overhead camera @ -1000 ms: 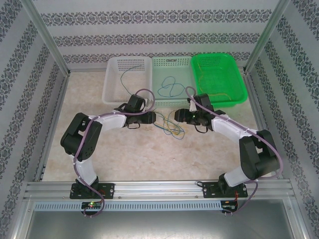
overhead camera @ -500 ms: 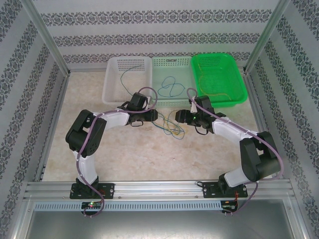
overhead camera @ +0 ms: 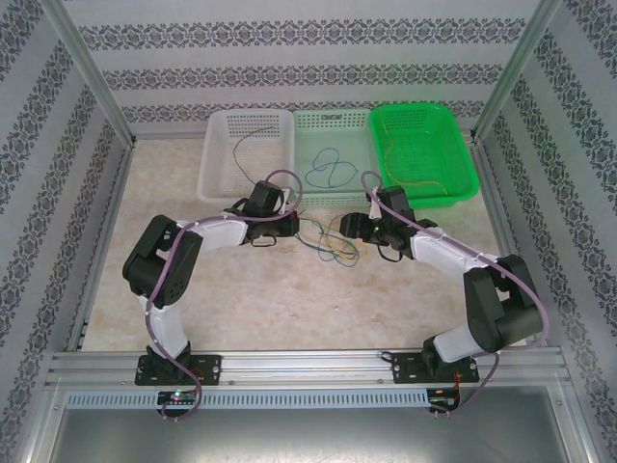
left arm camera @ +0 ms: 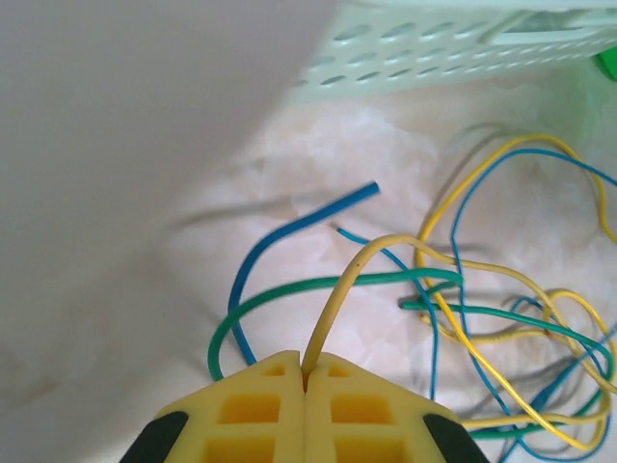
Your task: Untangle the cables
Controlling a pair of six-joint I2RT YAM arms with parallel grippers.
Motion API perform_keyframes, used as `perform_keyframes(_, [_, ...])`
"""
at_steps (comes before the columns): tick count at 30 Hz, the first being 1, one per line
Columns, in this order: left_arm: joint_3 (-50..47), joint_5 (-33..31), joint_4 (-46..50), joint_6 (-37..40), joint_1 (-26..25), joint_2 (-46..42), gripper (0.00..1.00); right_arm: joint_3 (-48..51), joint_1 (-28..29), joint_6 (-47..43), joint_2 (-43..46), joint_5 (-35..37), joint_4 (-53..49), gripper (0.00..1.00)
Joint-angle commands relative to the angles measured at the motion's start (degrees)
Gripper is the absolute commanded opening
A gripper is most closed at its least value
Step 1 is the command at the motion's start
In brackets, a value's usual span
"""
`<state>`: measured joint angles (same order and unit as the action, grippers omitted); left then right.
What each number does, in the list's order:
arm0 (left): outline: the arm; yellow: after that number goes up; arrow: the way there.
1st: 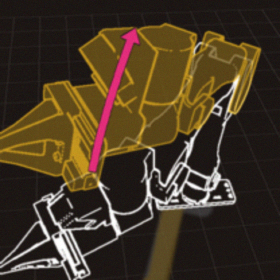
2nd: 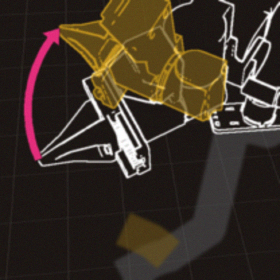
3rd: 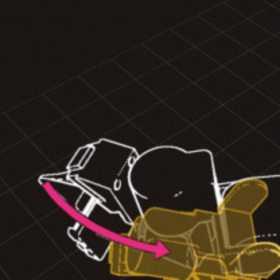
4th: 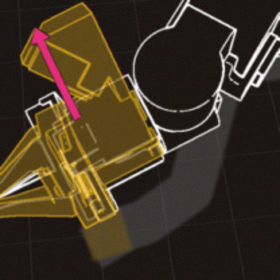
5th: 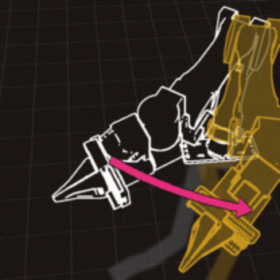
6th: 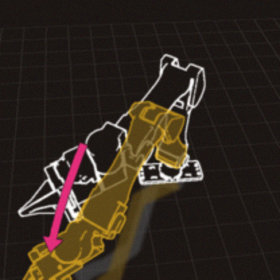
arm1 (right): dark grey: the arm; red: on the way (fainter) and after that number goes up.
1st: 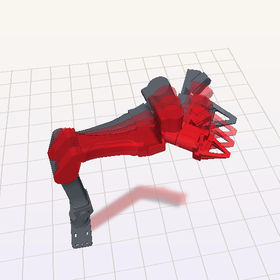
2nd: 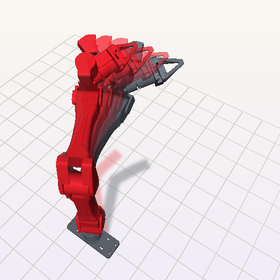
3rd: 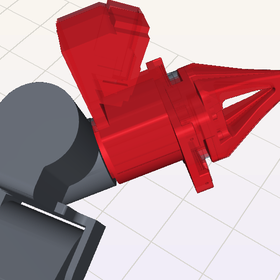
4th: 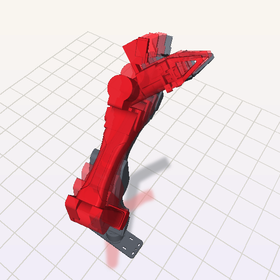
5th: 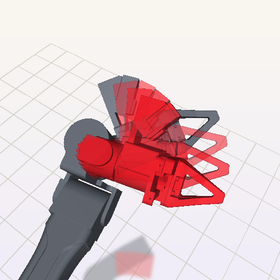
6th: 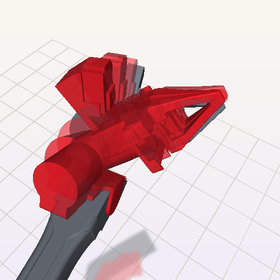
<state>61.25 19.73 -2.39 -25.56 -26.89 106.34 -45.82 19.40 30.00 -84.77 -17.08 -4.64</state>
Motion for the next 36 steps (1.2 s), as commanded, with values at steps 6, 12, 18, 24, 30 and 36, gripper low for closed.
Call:
perform_keyframes(6, [-2.4, 0.8, 2.9, 4.5, -1.3, -10.8, 0.01, 1.4, 2.6, -0.8, -0.3, 1.2, 0.5, 0.68])
perform_keyframes(12, [-3.1, -0.5, 4.8, 5.7, -1.9, -17.4, 0.01, 3.2, 2.9, 0.9, -2.2, 1.9, 1.5, 0.69])
perform_keyframes(18, [-4.3, 0.5, 4.8, 8.6, -2.1, -25.1, 0.02, 3.4, 2.9, 1.4, -4.6, 2.5, 1.3, 0.53])
perform_keyframes(24, [-5.4, -3.6, 7.8, 11.0, -2.1, -30.7, 0.03, 5.1, 2.9, 2.4, -3.9, 1.6, 3.4, 0.27])
perform_keyframes(30, [-5.7, -10.7, 10.3, 11.8, -2.1, -34.6, 0.03, 7.7, 2.6, 2.9, -1.9, 2.6, 3.0, 0.22])
perform_keyframes(36, [-5.1, -15.2, 12.2, 13.9, -2.0, -39.1, 0.04, 10.1, 1.5, 3.3, 0.0, 3.0, 2.4, 0.21])
